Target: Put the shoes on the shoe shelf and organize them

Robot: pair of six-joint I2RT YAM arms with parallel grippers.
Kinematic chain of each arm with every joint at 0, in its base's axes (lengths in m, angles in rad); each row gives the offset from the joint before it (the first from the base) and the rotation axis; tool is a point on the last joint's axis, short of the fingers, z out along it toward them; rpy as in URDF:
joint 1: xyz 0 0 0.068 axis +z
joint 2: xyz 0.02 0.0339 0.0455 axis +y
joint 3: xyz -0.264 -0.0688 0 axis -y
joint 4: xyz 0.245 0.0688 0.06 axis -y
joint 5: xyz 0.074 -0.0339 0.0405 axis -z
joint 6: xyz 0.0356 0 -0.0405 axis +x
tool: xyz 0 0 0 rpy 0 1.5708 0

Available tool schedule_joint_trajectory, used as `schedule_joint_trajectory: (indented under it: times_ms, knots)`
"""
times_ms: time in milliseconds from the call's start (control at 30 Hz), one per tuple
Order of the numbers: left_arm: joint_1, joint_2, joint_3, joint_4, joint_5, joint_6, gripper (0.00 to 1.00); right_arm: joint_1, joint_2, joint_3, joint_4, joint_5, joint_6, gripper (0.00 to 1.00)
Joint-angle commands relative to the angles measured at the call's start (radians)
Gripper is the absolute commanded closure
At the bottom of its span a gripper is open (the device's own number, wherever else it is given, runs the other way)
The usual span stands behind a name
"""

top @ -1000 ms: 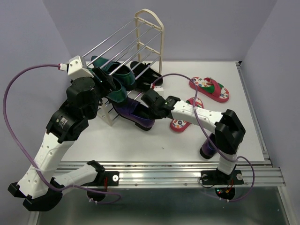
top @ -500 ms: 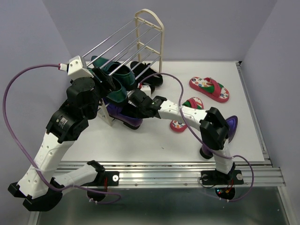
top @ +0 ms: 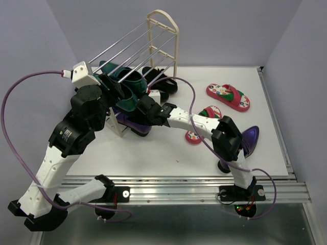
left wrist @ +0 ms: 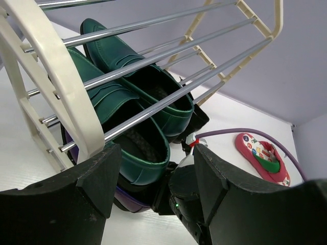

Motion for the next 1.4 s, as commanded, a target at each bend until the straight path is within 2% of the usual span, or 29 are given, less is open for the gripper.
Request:
schedule_joint_trajectory:
  times_ms: [0,367,633,667,700,833,1067,1133,1167,1367]
  knots:
    - [0.003,-0.023,0.019,0.008,-0.031,0.004,0.31,0.012,0.001,0.113,0.144,0.039,0.030,0.99]
    - [0.003,-0.014,0.030,0.002,-0.034,-0.001,0.31,0.021,0.030,0.135,0.179,0.043,0.032,0.99]
    - [0.005,-0.014,0.025,0.008,-0.030,-0.001,0.31,0.021,0.007,0.070,0.248,0.016,0.058,0.99]
    - [0.003,-0.013,0.025,0.006,-0.028,0.001,0.31,0.021,-0.002,0.063,0.263,0.005,0.061,0.95]
    - [0.003,-0.014,0.025,0.008,-0.028,0.001,0.31,0.021,-0.007,0.044,0.271,0.001,0.061,0.81]
    - [0.005,-0.017,0.024,0.008,-0.028,0.001,0.31,0.021,-0.042,0.000,0.300,-0.009,0.064,0.63]
    - [0.003,-0.019,0.013,0.014,-0.021,-0.001,0.31,0.021,-0.111,-0.089,0.343,-0.015,0.059,0.48]
    - [0.005,-0.020,0.011,0.017,-0.019,-0.001,0.31,0.021,-0.151,-0.120,0.363,-0.018,0.048,0.46]
    - [0.003,-0.020,0.011,0.017,-0.018,-0.002,0.31,0.021,-0.163,-0.156,0.385,-0.021,0.047,0.41]
    - [0.003,-0.019,0.007,0.023,-0.013,-0.002,0.31,0.021,-0.278,-0.314,0.463,-0.056,0.013,0.36]
